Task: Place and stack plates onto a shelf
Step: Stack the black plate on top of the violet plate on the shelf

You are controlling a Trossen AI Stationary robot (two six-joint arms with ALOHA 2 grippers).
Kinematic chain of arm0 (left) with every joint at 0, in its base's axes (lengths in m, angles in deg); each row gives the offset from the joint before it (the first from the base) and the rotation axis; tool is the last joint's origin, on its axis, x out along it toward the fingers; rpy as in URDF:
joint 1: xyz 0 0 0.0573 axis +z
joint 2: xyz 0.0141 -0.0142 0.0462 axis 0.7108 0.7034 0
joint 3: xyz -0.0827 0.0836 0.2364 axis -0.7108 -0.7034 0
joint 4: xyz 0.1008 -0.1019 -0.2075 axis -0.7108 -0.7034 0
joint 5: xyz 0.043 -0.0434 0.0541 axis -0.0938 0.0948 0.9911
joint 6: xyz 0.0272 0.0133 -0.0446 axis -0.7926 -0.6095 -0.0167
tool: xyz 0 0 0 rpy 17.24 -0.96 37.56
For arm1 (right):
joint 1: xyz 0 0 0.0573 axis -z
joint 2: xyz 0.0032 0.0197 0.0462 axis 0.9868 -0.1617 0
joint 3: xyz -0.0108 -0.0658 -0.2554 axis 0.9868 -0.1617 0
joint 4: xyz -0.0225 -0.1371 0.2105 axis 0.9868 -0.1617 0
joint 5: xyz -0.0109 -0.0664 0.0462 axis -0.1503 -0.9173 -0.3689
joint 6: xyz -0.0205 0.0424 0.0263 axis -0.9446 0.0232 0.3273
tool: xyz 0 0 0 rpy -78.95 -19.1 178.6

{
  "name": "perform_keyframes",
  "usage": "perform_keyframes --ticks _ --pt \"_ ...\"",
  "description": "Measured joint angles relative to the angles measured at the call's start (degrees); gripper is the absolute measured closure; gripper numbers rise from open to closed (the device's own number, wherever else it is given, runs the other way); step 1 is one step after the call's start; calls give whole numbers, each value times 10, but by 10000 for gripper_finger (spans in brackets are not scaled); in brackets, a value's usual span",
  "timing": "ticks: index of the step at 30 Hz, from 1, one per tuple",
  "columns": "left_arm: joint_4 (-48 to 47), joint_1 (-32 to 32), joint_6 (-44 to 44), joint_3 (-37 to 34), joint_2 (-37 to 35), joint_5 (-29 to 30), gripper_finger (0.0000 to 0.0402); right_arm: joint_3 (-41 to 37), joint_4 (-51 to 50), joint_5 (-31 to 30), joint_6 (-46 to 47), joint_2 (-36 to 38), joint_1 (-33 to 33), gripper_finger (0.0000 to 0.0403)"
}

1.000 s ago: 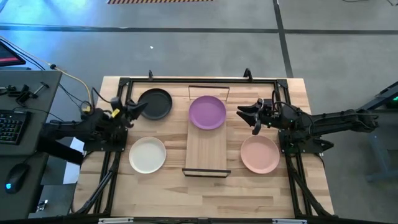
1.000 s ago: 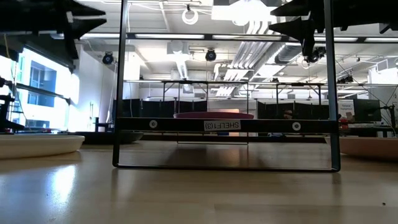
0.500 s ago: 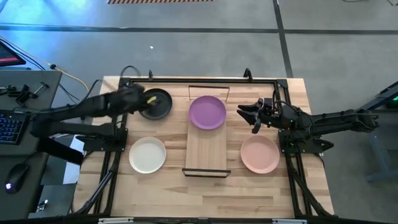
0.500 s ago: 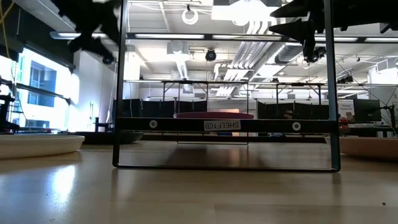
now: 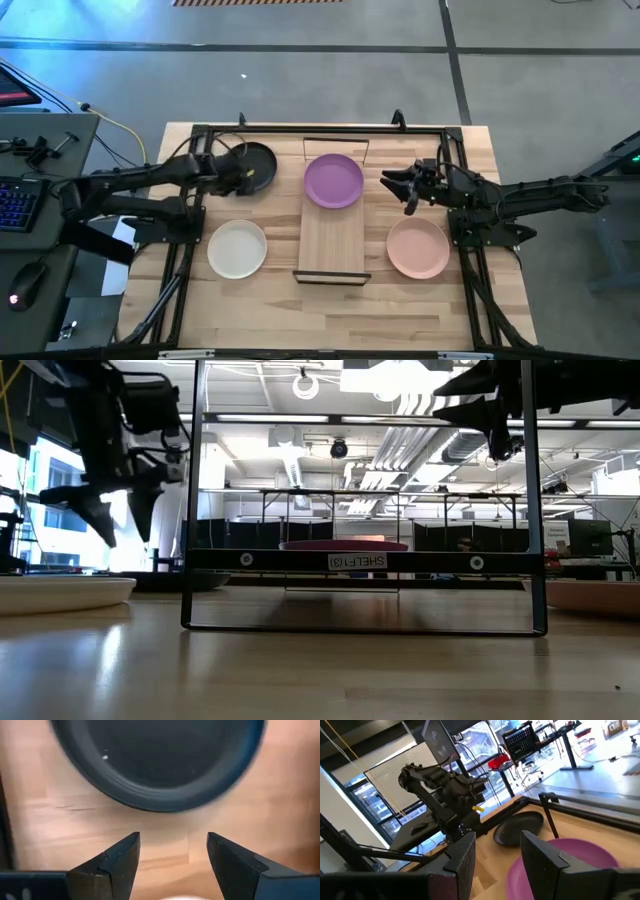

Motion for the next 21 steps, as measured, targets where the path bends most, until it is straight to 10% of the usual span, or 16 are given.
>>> perform_keyframes --ticks 11,21 --pt "161 -11 254 -139 -21 51 181 0 -11 0 4 0 0 265" --pt "202 21 298 -165 -8 81 181 0 -22 0 2 0 0 265"
